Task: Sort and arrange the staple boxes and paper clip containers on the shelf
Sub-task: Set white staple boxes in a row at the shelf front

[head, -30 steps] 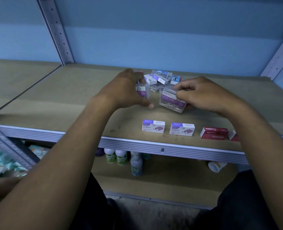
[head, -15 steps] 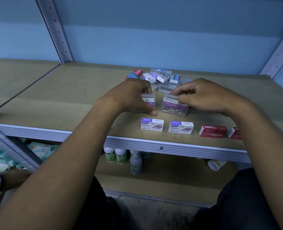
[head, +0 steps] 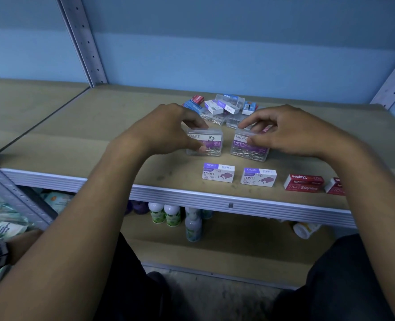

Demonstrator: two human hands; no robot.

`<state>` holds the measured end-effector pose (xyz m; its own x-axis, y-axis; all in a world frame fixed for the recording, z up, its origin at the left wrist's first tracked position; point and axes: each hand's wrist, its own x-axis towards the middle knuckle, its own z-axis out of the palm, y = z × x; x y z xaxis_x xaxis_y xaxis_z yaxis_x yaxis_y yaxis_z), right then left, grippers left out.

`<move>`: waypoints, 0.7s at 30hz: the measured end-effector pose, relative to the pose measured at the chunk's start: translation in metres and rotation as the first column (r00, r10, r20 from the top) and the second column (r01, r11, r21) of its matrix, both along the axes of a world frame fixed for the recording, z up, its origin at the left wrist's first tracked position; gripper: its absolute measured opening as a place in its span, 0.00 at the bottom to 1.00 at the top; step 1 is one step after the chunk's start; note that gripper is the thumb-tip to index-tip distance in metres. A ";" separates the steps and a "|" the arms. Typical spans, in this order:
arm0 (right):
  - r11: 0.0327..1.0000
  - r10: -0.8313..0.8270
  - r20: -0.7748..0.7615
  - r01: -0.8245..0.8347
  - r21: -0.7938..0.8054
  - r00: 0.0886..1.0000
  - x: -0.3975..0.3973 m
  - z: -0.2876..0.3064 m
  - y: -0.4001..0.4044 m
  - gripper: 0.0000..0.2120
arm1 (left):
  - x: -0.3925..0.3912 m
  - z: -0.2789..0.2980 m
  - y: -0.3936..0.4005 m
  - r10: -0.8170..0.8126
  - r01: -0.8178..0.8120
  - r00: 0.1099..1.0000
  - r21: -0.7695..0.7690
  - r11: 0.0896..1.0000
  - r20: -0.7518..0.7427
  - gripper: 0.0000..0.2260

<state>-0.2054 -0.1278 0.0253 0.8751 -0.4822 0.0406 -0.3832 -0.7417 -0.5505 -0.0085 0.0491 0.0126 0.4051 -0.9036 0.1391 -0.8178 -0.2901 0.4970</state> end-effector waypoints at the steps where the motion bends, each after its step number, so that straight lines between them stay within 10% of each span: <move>1: 1.000 0.001 -0.005 -0.001 -0.010 1.000 0.001 0.001 0.000 0.13 | 0.001 0.000 0.001 -0.006 0.006 1.000 -0.001 1.000 -0.021 0.17; 21: 0.986 0.154 0.221 -0.163 0.021 0.963 0.051 0.007 0.060 0.13 | 0.051 0.006 0.097 0.015 -0.094 0.930 -0.199 0.975 -0.367 0.11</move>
